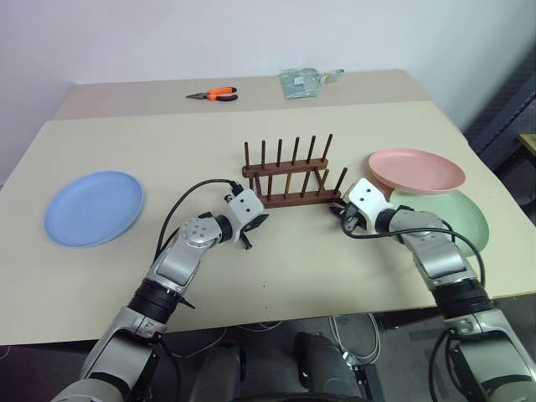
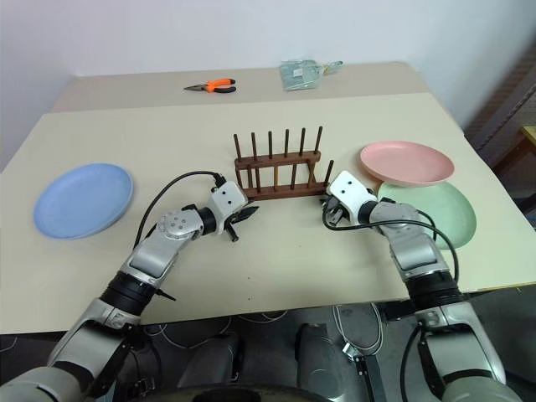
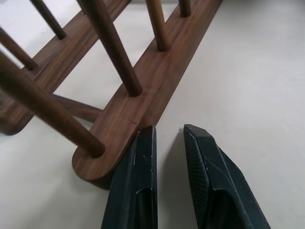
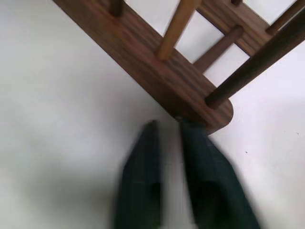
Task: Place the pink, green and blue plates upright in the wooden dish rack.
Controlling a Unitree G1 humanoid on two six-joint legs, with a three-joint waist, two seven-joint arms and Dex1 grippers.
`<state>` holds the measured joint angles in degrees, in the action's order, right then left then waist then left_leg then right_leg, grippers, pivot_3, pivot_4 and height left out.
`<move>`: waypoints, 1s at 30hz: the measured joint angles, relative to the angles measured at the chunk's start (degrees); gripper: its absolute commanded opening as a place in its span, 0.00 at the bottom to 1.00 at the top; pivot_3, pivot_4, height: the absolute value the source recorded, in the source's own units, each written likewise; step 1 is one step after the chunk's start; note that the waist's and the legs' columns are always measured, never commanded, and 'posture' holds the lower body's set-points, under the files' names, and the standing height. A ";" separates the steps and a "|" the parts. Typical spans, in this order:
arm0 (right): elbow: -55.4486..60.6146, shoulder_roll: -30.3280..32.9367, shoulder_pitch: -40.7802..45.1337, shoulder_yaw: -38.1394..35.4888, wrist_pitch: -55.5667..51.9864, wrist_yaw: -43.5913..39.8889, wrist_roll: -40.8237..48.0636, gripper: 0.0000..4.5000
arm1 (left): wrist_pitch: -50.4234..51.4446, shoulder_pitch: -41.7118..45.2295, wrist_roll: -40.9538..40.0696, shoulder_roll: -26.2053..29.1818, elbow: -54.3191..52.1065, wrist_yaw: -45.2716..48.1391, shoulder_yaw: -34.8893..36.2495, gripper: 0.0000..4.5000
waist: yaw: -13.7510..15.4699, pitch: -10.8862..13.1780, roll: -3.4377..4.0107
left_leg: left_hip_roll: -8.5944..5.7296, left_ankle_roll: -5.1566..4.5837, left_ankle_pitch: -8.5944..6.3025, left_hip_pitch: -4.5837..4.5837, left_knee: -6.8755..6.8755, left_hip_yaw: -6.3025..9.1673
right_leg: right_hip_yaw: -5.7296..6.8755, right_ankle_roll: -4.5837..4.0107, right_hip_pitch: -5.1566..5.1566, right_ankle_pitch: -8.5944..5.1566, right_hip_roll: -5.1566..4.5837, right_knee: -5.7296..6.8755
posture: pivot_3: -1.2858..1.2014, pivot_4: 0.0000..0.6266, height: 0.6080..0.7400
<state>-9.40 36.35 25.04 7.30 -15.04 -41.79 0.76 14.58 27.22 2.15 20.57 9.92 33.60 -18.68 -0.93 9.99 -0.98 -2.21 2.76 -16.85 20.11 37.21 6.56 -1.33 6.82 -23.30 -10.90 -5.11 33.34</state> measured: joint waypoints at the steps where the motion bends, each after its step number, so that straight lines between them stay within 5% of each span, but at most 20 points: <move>1: 1.51 1.59 -0.39 -0.97 -0.34 -0.50 0.15 0.60 | -0.42 -0.12 0.07 0.33 0.02 -0.07 0.00 0.19 | 0.04 0.00 0.00 | 0.00 0.00 0.00 0.01 0.00 0.00 | 0.00 0.01 -0.01 0.00 0.00 0.00 | 0.52 0.24 1.00; 3: 3.65 5.13 -0.47 -3.92 -1.18 -0.59 0.15 0.81 | -1.38 -0.30 0.46 0.81 0.28 -0.64 0.20 0.19 | -0.05 -0.01 0.02 | 0.00 0.00 0.00 0.00 -0.01 -0.02 | -0.01 0.02 -0.01 -0.02 0.00 -0.01 | 0.52 0.24 1.00; 9: 3.58 17.76 -0.38 -10.11 -0.65 -1.79 -1.78 0.81 | -3.02 0.64 0.65 0.67 3.02 -2.43 1.83 0.19 | -0.09 -0.08 0.07 | 0.03 0.00 0.00 -0.01 -0.02 -0.04 | 0.00 0.07 -0.01 -0.10 0.01 -0.02 | 0.52 0.24 1.00; 17: -11.99 19.63 1.74 -5.05 8.78 -2.22 -7.67 0.81 | 3.57 -4.14 -10.53 -0.54 -8.06 10.20 3.64 0.19 | 0.10 0.00 0.16 | -0.02 0.00 0.00 0.29 -0.02 -0.11 | -0.06 -0.01 -0.22 -0.01 -0.04 -0.12 | 0.52 0.24 1.00; 25: -24.19 18.48 7.07 -1.79 18.15 -0.36 -11.91 0.01 | 9.28 -5.04 -14.14 0.19 -19.44 12.95 3.61 0.19 | 0.04 0.00 0.18 | -0.02 0.00 0.00 0.21 -0.02 -0.11 | -0.08 -0.16 -0.13 -0.09 -0.04 -0.14 | 0.52 0.24 1.00; 30: -20.49 18.64 7.48 -4.63 18.54 0.65 -10.53 0.01 | 9.98 -6.39 -14.00 0.97 -20.15 12.37 3.34 0.19 | -0.01 0.05 0.27 | -0.02 0.00 0.00 0.22 -0.03 -0.11 | -0.09 -0.16 -0.15 -0.09 -0.03 -0.14 | 0.52 0.24 1.00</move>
<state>-29.89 54.99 32.52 2.67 3.50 -41.15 -9.77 24.56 20.83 -11.86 21.54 -10.23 45.97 -15.33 -0.94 10.05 -0.71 -2.24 2.76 -16.84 20.33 37.19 6.45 -1.42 6.67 -23.45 -10.99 -5.14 33.21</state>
